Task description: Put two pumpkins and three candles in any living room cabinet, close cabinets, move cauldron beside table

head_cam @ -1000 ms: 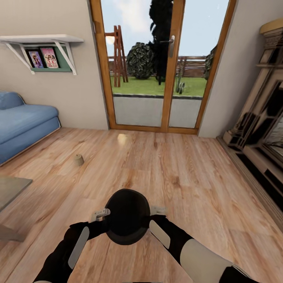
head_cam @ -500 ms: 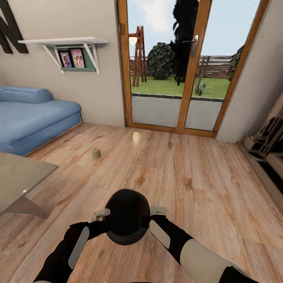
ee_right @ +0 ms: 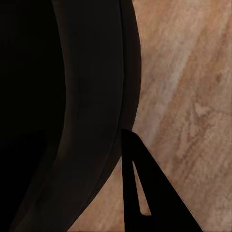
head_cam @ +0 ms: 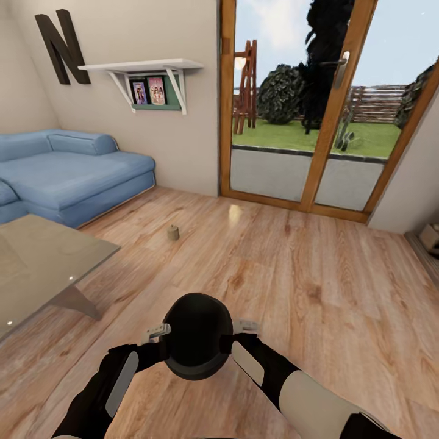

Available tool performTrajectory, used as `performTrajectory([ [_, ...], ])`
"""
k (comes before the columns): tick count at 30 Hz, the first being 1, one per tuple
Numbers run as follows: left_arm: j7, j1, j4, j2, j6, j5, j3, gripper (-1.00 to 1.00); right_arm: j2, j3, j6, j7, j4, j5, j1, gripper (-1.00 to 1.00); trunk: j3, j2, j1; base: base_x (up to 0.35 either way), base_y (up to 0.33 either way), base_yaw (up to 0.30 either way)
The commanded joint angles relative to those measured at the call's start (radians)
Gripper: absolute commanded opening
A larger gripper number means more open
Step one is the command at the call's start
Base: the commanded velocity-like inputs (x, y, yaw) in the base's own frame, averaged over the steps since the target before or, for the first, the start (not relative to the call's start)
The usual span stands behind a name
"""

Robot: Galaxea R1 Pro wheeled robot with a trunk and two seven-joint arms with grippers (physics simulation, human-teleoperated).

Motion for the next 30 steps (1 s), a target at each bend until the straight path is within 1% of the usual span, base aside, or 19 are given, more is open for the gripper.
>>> performTrajectory([
  [1,0.002,0.001,0.001,0.002,0.0,0.001,0.001,-1.0,0.0,0.002,-0.04,0.086,-0.022,0.004,-0.001,-1.0,0.0,0.0,0.0,0.0,-0.001,0.287],
  [26,0.002,0.001,0.001,0.002,0.001,0.002,0.002,-1.0,0.0,0.002,-0.04,0.086,-0.022,0.004,-0.001,-1.0,0.0,0.0,0.0,0.0,0.0,0.287],
  [30,0.002,0.001,0.001,0.002,0.001,0.002,0.001,-1.0,0.0,0.002,-0.04,0.086,-0.022,0.004,-0.001,-1.0,0.0,0.0,0.0,0.0,-0.091,0.287],
])
